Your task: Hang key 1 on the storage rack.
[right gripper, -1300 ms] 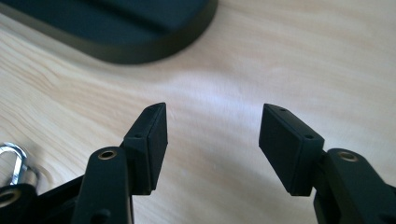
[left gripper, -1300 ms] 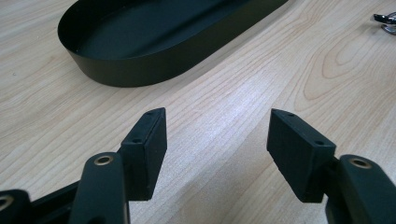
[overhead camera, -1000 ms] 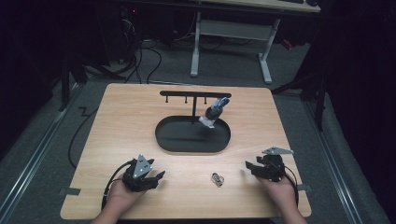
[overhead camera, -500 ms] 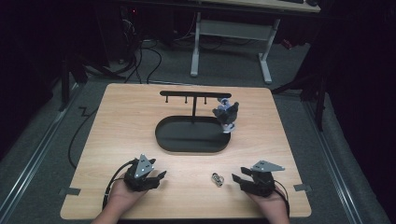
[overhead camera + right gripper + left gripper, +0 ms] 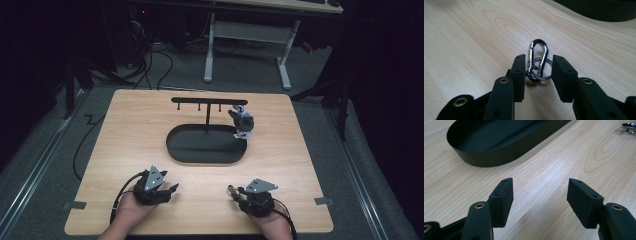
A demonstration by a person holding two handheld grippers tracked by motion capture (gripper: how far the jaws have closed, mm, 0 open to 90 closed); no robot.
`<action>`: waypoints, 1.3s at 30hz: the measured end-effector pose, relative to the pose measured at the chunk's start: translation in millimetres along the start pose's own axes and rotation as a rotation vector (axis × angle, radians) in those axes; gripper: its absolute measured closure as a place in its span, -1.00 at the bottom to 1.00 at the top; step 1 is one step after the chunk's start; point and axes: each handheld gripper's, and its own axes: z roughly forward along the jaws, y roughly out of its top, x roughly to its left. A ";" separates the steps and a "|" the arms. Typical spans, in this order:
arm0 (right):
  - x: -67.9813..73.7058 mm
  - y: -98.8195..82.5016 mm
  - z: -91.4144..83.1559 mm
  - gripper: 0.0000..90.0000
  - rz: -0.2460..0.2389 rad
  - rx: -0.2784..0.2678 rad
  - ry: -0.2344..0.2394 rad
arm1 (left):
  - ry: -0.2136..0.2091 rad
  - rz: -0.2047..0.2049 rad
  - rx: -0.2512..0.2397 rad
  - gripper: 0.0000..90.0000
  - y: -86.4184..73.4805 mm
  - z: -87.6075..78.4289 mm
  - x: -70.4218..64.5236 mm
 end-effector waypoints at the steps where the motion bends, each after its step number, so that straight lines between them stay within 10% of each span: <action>1: -2.6 -0.7 0.0 0.44 0.006 0.005 -0.017 | -0.001 0.000 0.001 -0.14 0.0 -0.1 0.2; 11: -46.9 -6.4 -1.8 0.48 0.136 -0.006 -0.106 | 0.001 -0.001 0.004 -0.14 -0.1 0.2 0.6; 22: 16.7 20.4 9.5 0.81 0.023 -0.068 0.119 | 0.000 0.004 0.011 -0.14 -0.8 0.7 0.3; 28: 18.4 25.3 29.3 0.83 -0.007 -0.010 0.058 | -0.003 0.004 0.013 -0.14 -2.1 0.1 0.8; 39: -12.3 1.9 6.1 0.79 0.066 0.003 -0.030 | -0.003 0.003 0.012 -0.14 -1.7 -1.2 1.6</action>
